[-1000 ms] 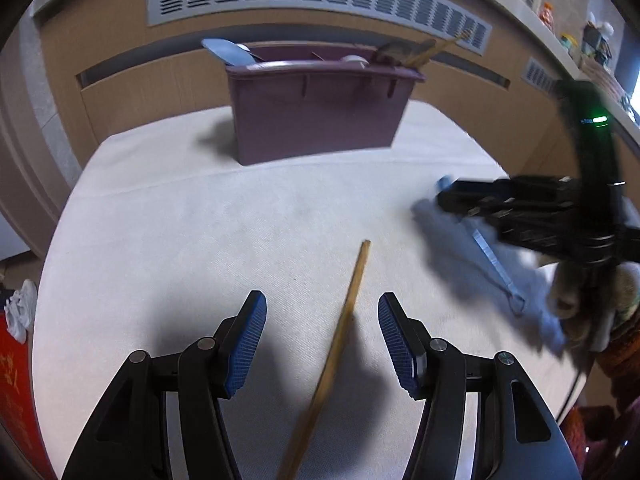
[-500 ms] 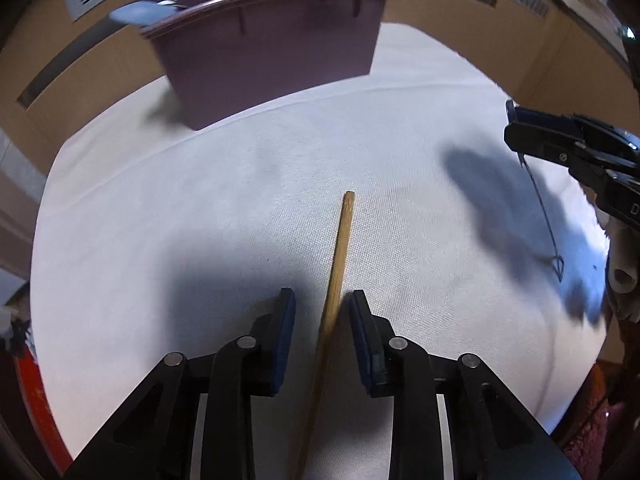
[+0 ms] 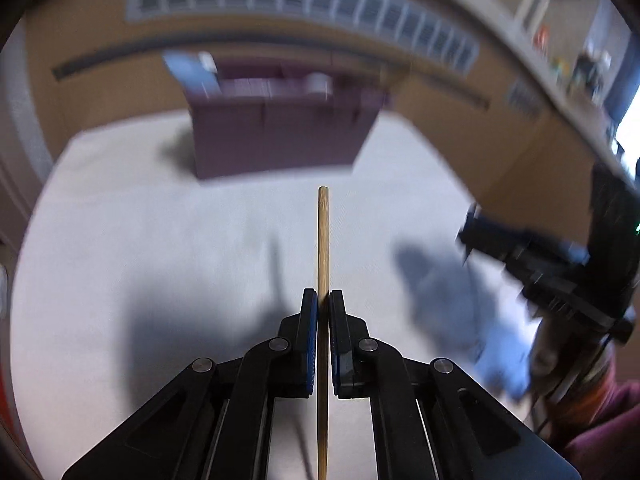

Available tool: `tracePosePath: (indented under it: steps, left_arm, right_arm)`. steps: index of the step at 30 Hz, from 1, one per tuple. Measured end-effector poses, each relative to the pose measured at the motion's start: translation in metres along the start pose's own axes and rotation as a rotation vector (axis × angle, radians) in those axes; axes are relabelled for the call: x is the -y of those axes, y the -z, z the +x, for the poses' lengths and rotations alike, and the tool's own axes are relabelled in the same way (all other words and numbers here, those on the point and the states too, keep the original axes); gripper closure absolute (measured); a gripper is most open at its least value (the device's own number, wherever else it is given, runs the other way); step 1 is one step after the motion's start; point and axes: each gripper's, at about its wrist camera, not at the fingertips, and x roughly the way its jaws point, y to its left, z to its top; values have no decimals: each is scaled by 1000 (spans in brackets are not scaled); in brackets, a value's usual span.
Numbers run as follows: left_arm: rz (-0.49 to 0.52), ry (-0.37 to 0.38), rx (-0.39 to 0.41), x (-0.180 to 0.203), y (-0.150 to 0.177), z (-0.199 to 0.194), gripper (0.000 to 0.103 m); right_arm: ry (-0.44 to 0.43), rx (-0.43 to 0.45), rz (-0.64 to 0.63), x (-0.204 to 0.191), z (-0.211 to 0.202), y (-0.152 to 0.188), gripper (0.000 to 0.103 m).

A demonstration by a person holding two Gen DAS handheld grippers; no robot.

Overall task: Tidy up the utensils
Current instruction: 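Grasp the remaining wooden chopstick with the left gripper, then drop the chopstick with the left gripper while the right gripper drops the shovel into the caddy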

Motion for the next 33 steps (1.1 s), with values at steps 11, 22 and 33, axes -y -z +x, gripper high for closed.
tracePosePath:
  steps: [11,22,33]
  left_arm:
    - [-47,-33,495,17,-70,-101,97]
    - [27,-149,1045,22,-148,-105,97]
    - [-53,-202,986,-25,-153,-10,97]
  right_arm:
    - [-36,262,4,-15,-62,-75,73]
    - [32,555,-37,-27,-80,-206,73]
    - [42,503,-17,-14,17,-198,73]
